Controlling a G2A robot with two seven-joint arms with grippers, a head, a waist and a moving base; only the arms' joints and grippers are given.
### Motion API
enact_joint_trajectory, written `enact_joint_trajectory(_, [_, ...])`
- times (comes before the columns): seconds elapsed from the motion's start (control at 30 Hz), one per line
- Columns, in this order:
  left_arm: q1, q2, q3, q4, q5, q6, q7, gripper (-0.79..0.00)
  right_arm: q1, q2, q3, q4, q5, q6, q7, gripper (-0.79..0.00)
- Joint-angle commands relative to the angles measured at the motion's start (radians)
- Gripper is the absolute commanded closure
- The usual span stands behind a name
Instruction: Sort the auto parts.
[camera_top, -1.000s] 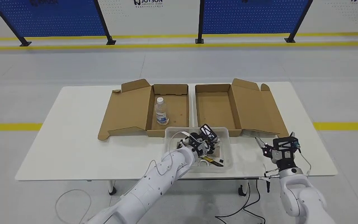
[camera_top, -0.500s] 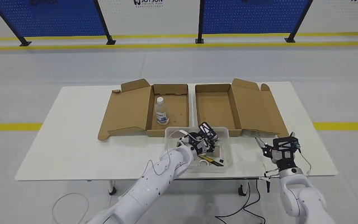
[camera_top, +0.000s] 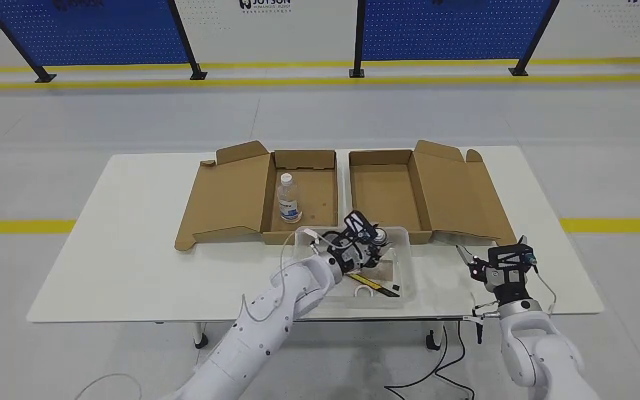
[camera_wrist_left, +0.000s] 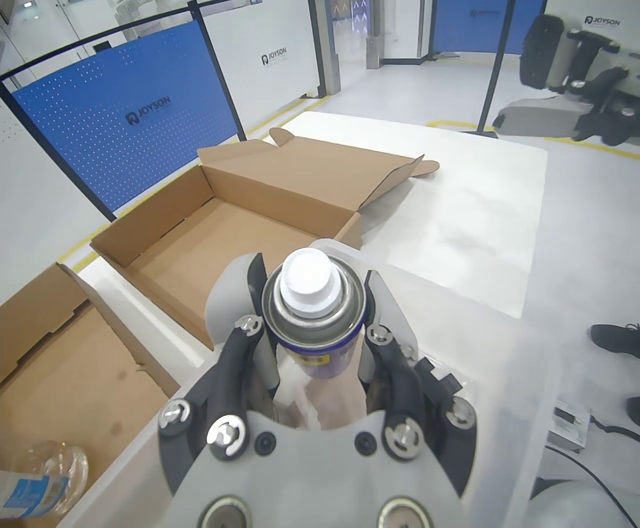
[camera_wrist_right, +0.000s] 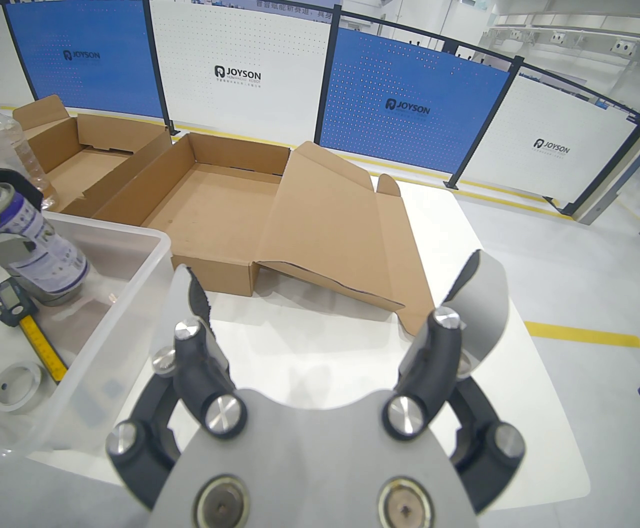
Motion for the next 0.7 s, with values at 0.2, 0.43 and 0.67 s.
enact_joint_trajectory(0.2, [0.111, 0.041, -0.088, -0.190, 0.030, -0.066, -0.067, 0.000, 0.000, 0.000, 0.000, 0.000, 0.000, 0.000, 0.000, -0.785])
enact_joint_trajectory(0.43, [0.199, 0.069, -0.156, -0.324, 0.039, -0.108, -0.127, 0.000, 0.000, 0.000, 0.000, 0.000, 0.000, 0.000, 0.000, -0.785])
enact_joint_trajectory(0.67, [0.272, 0.091, -0.217, -0.412, 0.032, -0.135, -0.165, 0.000, 0.000, 0.000, 0.000, 0.000, 0.000, 0.000, 0.000, -0.785])
